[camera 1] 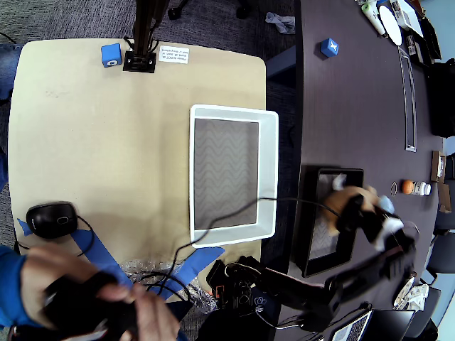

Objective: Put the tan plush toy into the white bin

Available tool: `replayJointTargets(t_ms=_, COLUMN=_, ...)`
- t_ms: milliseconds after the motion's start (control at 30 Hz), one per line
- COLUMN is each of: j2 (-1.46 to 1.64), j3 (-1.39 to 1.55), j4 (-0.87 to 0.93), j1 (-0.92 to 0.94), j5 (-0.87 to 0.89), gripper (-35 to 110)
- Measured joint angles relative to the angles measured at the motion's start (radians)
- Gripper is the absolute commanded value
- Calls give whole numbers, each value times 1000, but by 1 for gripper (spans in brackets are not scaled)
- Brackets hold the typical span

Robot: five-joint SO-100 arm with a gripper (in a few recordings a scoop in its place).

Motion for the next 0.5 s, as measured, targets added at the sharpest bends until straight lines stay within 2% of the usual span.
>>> replayJointTargets(t_ms=267, j2=187, j3=0, j4=0, j1=-14, j5=0, gripper=0)
replayJointTargets(t_ms=500, j2=328, j3=0, j4=0, j1=-97, j5=-48, gripper=0)
